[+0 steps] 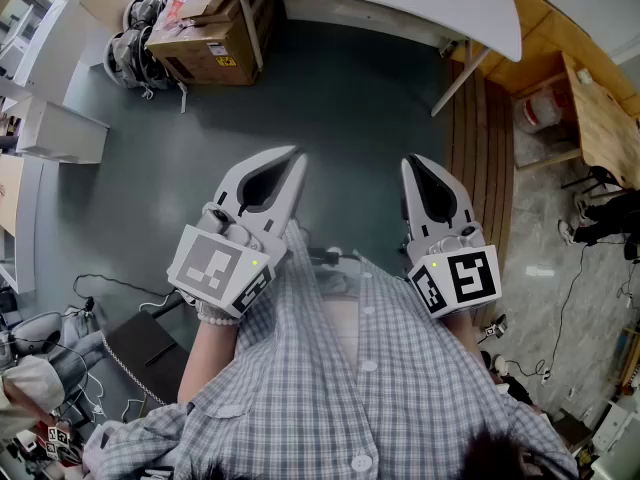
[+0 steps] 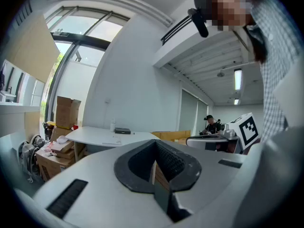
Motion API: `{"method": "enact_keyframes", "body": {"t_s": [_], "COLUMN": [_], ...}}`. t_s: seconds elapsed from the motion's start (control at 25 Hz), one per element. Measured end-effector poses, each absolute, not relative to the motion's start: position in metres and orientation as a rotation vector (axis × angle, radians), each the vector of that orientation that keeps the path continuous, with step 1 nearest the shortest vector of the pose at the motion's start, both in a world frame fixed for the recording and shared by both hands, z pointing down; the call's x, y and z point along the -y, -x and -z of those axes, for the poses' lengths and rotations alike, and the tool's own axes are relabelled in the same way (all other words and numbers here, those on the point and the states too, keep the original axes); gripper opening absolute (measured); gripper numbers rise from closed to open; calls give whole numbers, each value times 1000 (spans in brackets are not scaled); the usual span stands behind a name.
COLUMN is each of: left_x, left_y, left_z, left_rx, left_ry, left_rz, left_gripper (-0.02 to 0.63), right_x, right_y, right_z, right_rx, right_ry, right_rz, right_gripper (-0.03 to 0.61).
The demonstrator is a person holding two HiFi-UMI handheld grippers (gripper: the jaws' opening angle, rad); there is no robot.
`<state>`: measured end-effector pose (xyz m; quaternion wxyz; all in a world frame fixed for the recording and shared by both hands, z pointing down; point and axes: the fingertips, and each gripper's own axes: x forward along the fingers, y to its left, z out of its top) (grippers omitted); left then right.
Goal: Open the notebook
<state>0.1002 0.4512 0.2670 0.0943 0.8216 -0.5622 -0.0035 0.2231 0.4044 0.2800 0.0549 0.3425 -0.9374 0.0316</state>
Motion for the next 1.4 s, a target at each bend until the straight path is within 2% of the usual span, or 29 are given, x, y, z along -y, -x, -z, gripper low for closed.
{"method": "enact_keyframes", "body": {"t_s": [1.4], "left_x": [-462], "left_y": [-135], "left_z": [-265], "left_rx": [1655], "left_ry": [-2480], "left_rz": [5], "left_gripper": [8], "right_x": [-424], "right_y": [-286], "right_z": [-305], "right_rx": [2784], "right_ry": [-1179], "right_rz": [-229], "right_gripper": [25]}}
